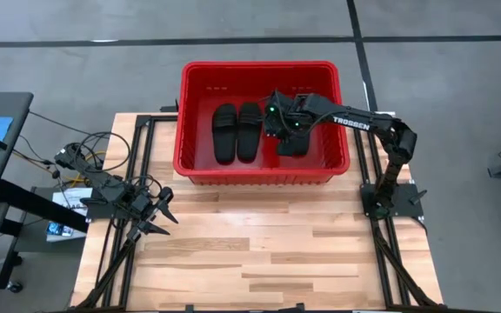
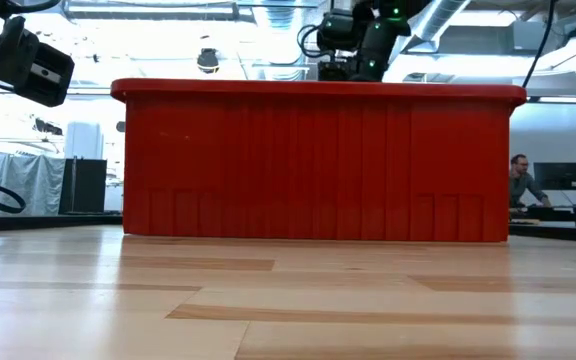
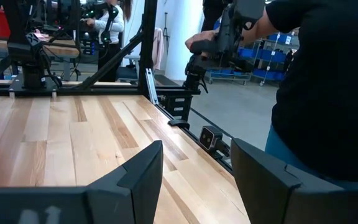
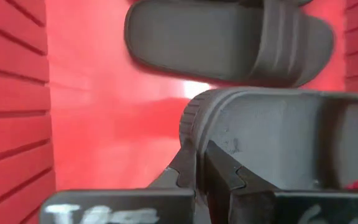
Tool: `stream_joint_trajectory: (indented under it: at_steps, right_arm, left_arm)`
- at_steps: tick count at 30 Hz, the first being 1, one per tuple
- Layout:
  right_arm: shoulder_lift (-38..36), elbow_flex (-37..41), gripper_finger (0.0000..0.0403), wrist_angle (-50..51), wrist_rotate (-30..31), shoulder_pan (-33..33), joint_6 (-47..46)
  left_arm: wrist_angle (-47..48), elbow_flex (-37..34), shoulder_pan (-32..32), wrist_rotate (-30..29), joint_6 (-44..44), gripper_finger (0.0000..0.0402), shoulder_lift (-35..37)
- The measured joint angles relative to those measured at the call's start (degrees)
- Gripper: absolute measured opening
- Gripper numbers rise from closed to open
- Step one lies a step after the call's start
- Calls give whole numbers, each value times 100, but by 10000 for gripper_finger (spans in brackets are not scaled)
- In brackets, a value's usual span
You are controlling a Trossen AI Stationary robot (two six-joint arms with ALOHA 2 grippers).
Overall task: Pick and place slides into bin
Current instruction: Put the black slide into the red container
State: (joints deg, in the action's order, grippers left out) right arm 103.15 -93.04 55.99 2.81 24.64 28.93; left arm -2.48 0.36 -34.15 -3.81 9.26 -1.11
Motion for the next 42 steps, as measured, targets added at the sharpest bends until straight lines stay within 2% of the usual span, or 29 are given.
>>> stream_joint_trajectory:
  at_steps: [6,25,42]
  right_arm:
    - [9,245,0,-132,-103,-14,9]
    - [29,240,0,-298,-287,159,156]
    - [1027,236,0,-417,-297,184,311]
  left_arm:
    - [-2,1,0,0,0,178,-1]
    - [-1,0,0,0,0,178,-1]
    - [0,1,0,0,0,178,-2]
